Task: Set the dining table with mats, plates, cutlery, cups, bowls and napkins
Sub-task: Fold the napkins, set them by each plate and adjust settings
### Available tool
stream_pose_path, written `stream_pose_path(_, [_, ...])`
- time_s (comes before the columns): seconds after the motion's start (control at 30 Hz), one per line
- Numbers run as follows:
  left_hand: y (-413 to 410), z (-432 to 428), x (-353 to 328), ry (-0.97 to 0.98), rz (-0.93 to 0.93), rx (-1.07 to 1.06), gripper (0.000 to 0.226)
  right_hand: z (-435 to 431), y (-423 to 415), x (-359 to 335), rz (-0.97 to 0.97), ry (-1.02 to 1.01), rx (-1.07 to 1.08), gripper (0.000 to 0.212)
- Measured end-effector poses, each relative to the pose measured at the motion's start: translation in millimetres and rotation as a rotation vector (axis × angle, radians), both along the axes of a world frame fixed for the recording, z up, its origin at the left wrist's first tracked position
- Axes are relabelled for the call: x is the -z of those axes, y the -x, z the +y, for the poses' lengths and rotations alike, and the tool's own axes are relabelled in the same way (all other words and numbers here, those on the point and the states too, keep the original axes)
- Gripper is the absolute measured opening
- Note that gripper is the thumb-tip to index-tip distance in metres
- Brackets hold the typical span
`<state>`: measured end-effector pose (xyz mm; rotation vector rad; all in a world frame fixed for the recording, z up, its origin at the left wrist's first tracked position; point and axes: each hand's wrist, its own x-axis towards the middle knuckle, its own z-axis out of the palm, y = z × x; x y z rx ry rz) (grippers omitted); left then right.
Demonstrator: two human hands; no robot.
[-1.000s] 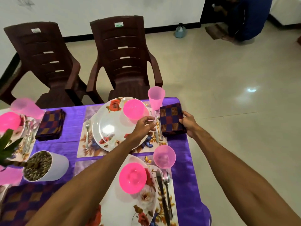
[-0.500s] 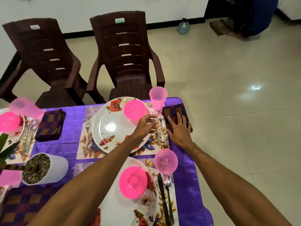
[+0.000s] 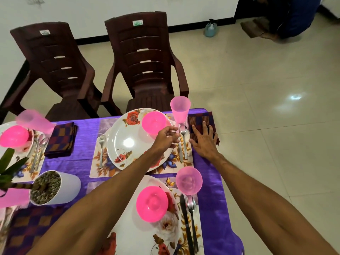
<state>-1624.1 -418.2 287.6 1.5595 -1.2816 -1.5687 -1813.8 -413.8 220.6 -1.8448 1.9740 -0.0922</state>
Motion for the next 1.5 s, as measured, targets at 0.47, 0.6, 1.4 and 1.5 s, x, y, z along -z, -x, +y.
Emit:
stream_pose_path(0.47, [-16,34,-42,0.046,0.003,0.009,0.024,41,-3,-56,-0.264,0.270,0.087,0.039])
stream_pose_path(0.6, [-32,56,-58,0.053,0.031,0.004,0.025,57,-20,-97,-0.314,0.406,0.059,0.029])
stream_pose_path(1.4, [-380,255,-35,0.115,-0.018,-0.180,0.017,254,-378,-88,-0.573,0.243,-0.003,0.022])
stream_pose_path(1.5, [-437,273,-19,0.070,-0.103,-0.286,0.016,264,-416,-76,-0.478,0.121,-0.065,0.034])
